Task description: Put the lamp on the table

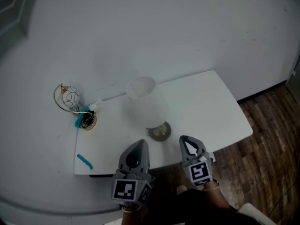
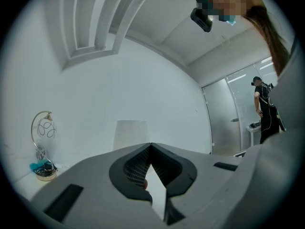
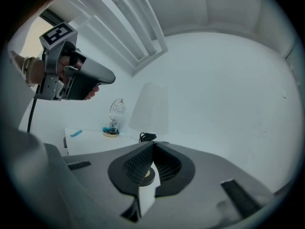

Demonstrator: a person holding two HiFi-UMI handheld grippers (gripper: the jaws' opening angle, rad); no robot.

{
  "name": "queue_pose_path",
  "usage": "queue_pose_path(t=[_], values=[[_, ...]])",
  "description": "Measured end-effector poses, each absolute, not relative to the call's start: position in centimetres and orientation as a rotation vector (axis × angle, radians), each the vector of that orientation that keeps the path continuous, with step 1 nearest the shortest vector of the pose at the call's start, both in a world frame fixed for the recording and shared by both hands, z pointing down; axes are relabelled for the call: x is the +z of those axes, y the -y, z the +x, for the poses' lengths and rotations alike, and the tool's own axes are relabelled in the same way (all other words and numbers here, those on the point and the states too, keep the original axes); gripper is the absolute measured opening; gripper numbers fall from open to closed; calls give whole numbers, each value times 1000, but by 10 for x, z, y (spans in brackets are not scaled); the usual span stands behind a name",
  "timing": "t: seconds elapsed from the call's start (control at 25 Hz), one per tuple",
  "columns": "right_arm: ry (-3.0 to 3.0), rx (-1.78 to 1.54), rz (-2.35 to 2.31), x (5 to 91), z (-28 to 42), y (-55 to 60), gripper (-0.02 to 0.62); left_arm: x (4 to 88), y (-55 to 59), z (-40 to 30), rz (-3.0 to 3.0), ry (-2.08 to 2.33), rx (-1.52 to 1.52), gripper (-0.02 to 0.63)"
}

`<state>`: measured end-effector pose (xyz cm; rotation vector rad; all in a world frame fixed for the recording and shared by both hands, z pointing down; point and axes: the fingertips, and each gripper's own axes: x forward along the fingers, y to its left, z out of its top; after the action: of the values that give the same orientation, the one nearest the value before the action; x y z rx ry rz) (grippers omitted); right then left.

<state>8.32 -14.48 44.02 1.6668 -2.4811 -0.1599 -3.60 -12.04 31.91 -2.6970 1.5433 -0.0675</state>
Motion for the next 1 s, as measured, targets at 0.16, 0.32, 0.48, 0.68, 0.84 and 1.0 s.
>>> queue_pose_path(t=[0.16, 0.32, 0.48, 0.68, 0.84, 1.0], values=[[2472, -152, 1660, 442, 81, 138, -3, 320, 115, -41, -2690, -1552, -79, -2], [2479, -166, 1662, 442, 79, 133, -3, 314, 111, -41, -2692, -1552, -60, -2], [2454, -135, 1670, 445, 82, 131, -3, 315, 113, -42, -2698, -1552, -70, -2], [2415, -130, 1708, 448, 99, 134, -3, 318, 119, -31, -2716, -1518, -74, -2], [2394, -129, 1734, 451, 112, 138, -3, 322, 126, -19, -2736, -1481, -84, -2], [2366, -109, 1746, 457, 121, 142, -3, 325, 133, -12, -2747, -1466, -89, -2]])
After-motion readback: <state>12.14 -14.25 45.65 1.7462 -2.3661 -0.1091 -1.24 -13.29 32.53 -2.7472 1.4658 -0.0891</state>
